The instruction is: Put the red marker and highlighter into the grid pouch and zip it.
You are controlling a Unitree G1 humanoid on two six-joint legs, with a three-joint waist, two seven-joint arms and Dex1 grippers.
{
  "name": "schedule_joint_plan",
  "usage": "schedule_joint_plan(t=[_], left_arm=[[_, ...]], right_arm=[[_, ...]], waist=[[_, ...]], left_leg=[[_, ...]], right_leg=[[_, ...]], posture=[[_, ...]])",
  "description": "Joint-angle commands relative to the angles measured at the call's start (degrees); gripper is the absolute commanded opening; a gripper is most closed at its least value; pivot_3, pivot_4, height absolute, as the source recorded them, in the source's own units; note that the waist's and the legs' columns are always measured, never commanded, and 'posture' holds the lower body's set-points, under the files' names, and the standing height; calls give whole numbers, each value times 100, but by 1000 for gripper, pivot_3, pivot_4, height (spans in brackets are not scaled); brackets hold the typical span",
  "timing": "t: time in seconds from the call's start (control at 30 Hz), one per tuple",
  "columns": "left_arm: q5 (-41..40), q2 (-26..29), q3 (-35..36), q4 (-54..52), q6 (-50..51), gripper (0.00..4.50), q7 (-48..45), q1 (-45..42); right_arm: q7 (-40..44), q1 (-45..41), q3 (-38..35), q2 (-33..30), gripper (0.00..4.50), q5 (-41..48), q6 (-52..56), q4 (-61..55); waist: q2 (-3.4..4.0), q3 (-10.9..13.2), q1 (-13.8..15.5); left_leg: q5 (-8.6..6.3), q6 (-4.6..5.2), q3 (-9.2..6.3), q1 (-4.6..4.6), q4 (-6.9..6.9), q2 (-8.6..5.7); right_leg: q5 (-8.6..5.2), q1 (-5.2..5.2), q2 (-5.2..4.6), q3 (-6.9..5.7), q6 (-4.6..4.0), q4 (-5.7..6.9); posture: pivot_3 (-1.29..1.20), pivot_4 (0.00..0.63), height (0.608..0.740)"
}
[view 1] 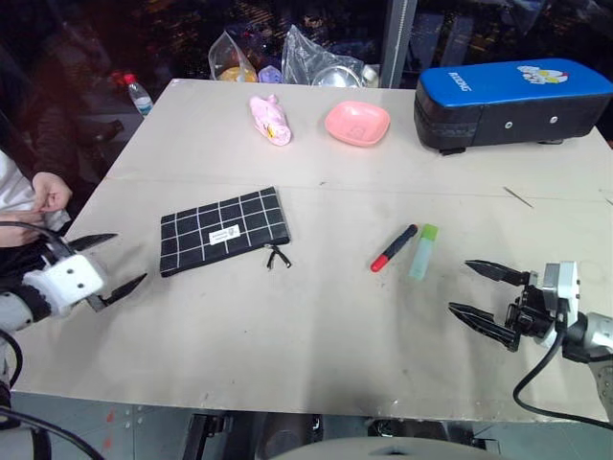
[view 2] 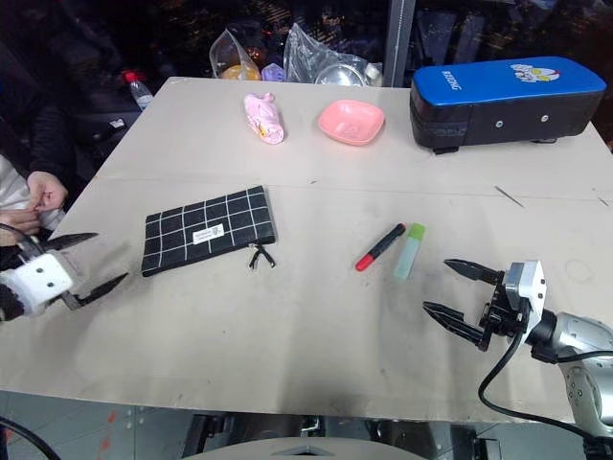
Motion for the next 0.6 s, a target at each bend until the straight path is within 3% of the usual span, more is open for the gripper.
schedule_joint_plan(t=[0.03,0.27,0.6], left_arm=[[707,204,-385,238,-618,4439,811,-279],[1522,-125,-1207,394,-1005,4439,1738,-921],[1244,-707,-1755,278,-1164,4439,1672,-1475]], right_arm=[[68,-14,-143,22,4500,85,-146,8],[-49,-153,-167,-139,4500,185,118,-286],[-207,-304,-321,-231,4500,403,308,-549]], waist=[[1,0,25],[18,-7,79],[20,-9,57]], left_leg=[[-2,4,-2,1,1,0],[-2,6,-2,2,4,-5],[7,-8,7,1,7,-7]], right_leg=[[0,1,1,-1,1,2],[1,3,0,-5,2,6],[2,4,17,-4,6,7]], posture=[[0,150,740],[0,150,740],[0,150,740]])
